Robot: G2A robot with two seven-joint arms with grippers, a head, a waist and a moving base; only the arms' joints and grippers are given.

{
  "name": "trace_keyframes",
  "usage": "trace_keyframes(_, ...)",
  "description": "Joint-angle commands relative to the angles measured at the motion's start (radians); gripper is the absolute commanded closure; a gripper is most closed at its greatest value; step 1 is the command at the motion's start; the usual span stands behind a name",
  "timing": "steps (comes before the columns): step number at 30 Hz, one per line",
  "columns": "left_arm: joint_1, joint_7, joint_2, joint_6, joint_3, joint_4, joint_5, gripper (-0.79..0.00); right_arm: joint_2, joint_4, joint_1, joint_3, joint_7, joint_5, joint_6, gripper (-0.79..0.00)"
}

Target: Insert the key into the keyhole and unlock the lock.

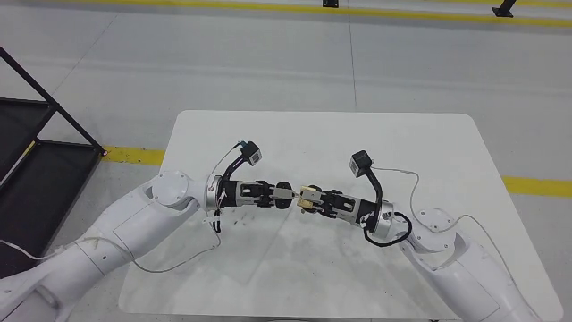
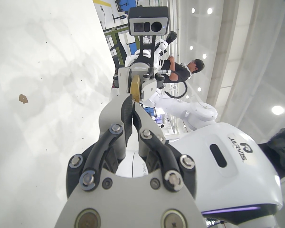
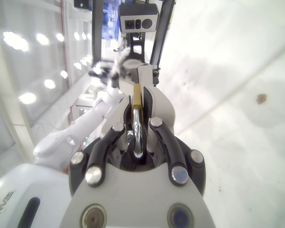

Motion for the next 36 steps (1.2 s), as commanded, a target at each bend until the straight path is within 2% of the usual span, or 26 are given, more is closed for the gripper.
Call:
trace_keyframes(1, 0.002, -0.005, -0.005, 0.008, -0.004, 0.001, 0.002, 0.000, 0.000, 0.000, 0.000, 0.000, 0.000, 0.000, 0.000, 0.000)
trace_keyframes(12, 0.017, -0.026, -0.027, 0.023, -0.041, 0.007, 0.024, 0.000, 0.000, 0.000, 0.000, 0.000, 0.000, 0.000, 0.000, 0.000)
trace_keyframes(18, 0.024, -0.006, -0.035, -0.023, -0.062, -0.001, 0.123, 0.000, 0.000, 0.000, 0.000, 0.000, 0.000, 0.000, 0.000, 0.000)
trace_keyframes(28, 0.081, 0.069, -0.037, -0.122, -0.119, -0.037, 0.241, 0.000, 0.000, 0.000, 0.000, 0.000, 0.000, 0.000, 0.000, 0.000)
trace_keyframes(36, 0.117, 0.074, -0.038, -0.143, -0.159, -0.066, 0.280, 0.000, 0.000, 0.000, 0.000, 0.000, 0.000, 0.000, 0.000, 0.000)
